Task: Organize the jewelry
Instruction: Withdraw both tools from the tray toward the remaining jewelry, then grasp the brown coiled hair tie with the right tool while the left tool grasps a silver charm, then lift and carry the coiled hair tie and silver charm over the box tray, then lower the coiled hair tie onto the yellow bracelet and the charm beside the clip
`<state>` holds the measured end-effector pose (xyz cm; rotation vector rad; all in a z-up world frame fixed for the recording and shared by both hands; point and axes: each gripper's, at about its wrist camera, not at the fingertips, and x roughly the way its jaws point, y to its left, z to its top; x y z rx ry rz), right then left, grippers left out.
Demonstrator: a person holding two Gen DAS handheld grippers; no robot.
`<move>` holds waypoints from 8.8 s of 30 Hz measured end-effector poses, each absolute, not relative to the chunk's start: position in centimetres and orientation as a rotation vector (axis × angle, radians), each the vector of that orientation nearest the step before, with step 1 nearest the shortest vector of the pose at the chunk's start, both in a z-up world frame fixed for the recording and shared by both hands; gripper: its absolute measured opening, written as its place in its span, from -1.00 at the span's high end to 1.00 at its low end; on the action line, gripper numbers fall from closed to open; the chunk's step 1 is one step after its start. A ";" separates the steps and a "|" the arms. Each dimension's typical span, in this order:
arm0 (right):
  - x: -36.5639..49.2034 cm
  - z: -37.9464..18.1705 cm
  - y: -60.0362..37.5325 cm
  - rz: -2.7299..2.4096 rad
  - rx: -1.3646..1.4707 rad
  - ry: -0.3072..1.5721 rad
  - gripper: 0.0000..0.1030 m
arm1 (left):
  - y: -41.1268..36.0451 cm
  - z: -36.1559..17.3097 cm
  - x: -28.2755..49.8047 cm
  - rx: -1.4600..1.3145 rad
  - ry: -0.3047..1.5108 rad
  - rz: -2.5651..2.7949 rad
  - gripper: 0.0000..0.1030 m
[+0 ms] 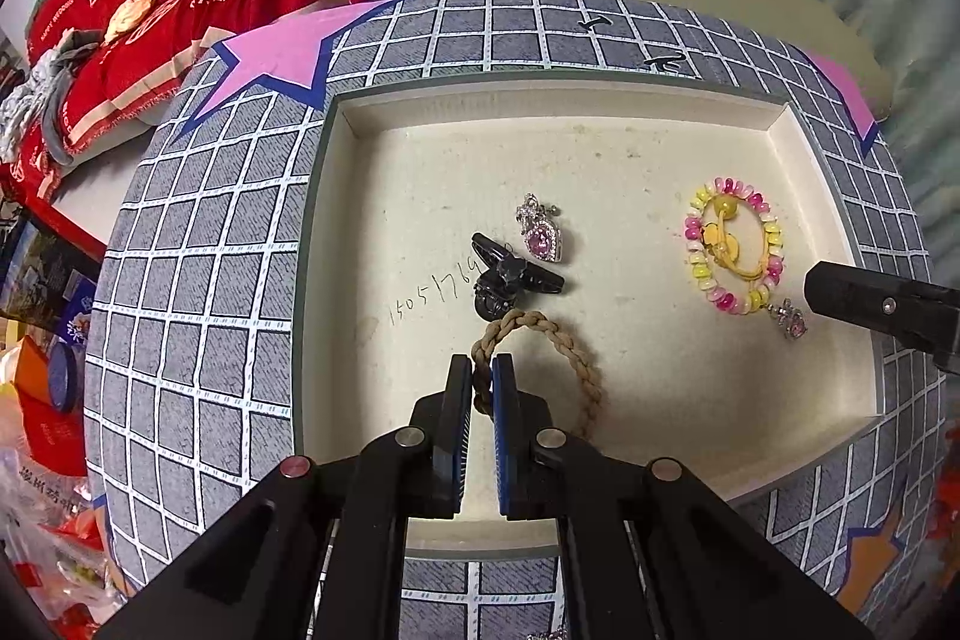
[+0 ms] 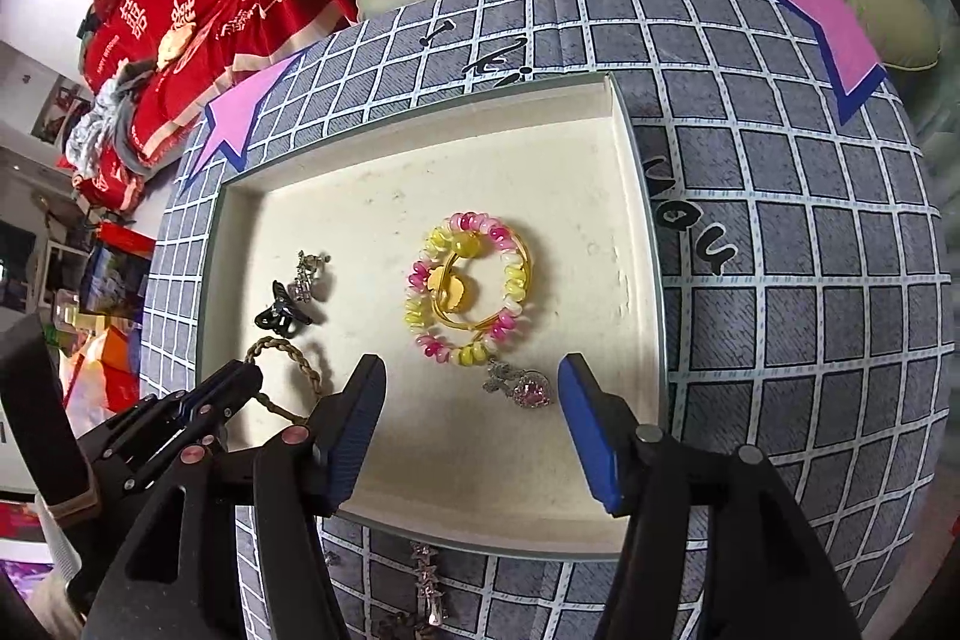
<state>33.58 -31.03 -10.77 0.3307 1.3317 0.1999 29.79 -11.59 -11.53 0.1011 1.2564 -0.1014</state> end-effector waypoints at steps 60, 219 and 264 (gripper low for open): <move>20.4 -6.2 -31.0 0.147 0.396 1.336 -1.00 | -6.2 -8.7 17.6 0.127 1.220 -0.110 -1.00; 27.1 -4.2 -30.0 0.244 0.251 1.328 0.77 | -8.7 -2.9 24.8 -0.054 1.119 -0.243 0.74; 35.3 -13.3 -30.3 0.230 0.201 1.430 0.77 | -12.5 -12.8 30.8 0.045 1.261 -0.151 0.74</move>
